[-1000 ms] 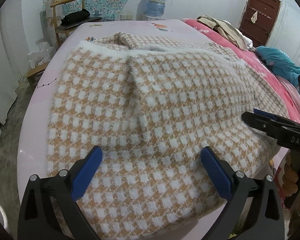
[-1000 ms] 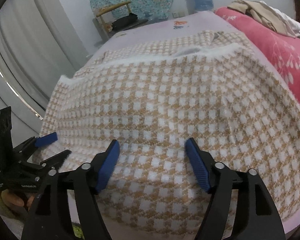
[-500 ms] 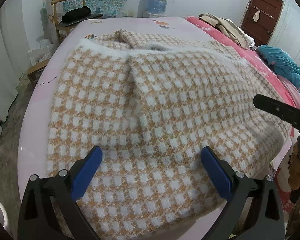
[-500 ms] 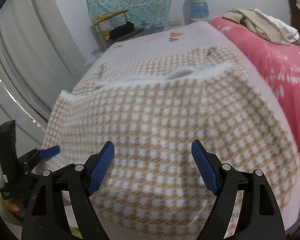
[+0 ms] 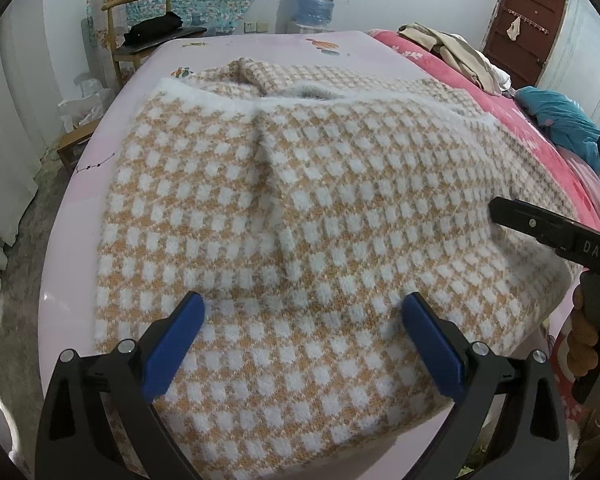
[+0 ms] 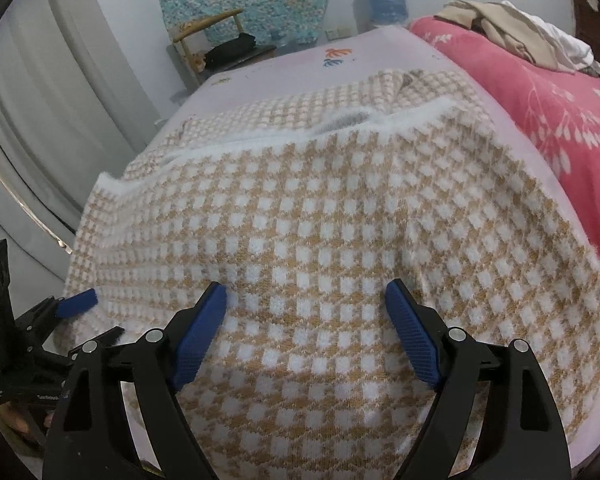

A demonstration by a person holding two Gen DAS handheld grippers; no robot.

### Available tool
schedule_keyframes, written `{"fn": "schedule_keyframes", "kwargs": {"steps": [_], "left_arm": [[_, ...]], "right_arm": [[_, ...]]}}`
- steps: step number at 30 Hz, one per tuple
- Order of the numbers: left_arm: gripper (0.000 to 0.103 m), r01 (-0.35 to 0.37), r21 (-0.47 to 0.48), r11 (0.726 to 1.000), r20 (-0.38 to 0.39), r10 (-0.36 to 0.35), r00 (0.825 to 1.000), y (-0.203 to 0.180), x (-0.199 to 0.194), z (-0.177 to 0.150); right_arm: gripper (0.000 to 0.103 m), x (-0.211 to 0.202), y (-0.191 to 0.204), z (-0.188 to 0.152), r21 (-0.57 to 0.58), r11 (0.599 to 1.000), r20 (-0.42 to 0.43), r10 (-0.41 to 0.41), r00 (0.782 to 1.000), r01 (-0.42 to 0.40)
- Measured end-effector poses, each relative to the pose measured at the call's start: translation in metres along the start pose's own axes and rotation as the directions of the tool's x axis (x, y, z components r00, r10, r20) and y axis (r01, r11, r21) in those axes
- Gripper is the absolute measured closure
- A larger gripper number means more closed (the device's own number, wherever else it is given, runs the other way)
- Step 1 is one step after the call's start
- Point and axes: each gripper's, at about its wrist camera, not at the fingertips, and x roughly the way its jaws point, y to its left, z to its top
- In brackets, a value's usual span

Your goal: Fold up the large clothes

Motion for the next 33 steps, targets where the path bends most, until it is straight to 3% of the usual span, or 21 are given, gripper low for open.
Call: {"fn": "schedule_keyframes", "kwargs": {"steps": [33], "left_arm": [[0.005,-0.01,0.015,1.0,-0.005,0.01,1.0,-0.0011,0.001,0.0004]], "right_arm": [[0.023,0.0018,-0.0005,0.0002,0.005,1.0,-0.004,0.002,1.0,-0.002]]}}
